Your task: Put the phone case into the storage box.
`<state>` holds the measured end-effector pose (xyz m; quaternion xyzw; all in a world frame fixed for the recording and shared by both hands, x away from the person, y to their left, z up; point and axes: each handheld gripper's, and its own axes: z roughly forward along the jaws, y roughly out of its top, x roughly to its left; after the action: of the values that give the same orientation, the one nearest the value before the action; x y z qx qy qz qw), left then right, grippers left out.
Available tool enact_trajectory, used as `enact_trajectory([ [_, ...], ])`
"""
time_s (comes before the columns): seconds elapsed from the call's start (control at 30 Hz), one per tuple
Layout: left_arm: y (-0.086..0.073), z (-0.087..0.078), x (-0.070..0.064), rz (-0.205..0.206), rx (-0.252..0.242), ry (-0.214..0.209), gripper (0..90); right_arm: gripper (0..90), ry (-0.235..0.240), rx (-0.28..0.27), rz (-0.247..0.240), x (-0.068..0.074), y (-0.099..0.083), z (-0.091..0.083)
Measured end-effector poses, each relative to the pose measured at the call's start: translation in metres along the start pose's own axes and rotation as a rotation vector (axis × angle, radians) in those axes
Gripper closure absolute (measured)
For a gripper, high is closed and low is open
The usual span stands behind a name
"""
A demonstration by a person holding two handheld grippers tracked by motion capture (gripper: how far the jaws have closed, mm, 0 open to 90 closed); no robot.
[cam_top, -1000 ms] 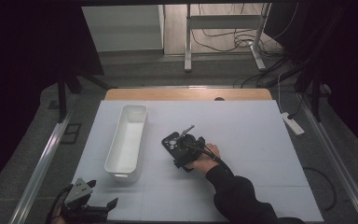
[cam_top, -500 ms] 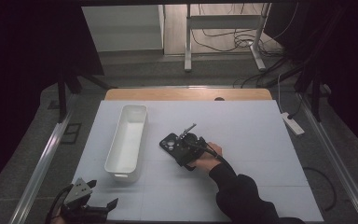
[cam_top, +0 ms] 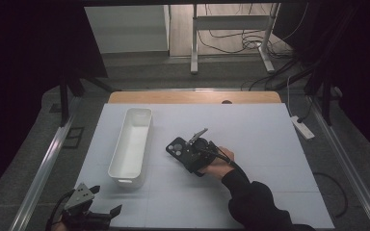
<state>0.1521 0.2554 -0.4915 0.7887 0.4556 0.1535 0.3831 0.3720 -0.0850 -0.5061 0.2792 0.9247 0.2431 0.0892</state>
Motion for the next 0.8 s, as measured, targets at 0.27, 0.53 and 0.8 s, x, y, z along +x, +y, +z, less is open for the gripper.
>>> enact_trajectory([
  [0.27,0.004,0.0,-0.003,-0.007,-0.012,-0.006,0.0,15.6,0.036,-0.044,-0.02,0.003,-0.011,-0.021],
  [0.53,0.013,0.001,-0.007,0.004,-0.029,-0.043,0.0,15.5,0.068,-0.101,-0.034,0.006,-0.024,-0.044],
  [0.8,0.022,0.001,-0.007,-0.009,-0.058,-0.074,0.0,15.5,0.091,-0.135,-0.032,0.009,-0.037,-0.061],
])
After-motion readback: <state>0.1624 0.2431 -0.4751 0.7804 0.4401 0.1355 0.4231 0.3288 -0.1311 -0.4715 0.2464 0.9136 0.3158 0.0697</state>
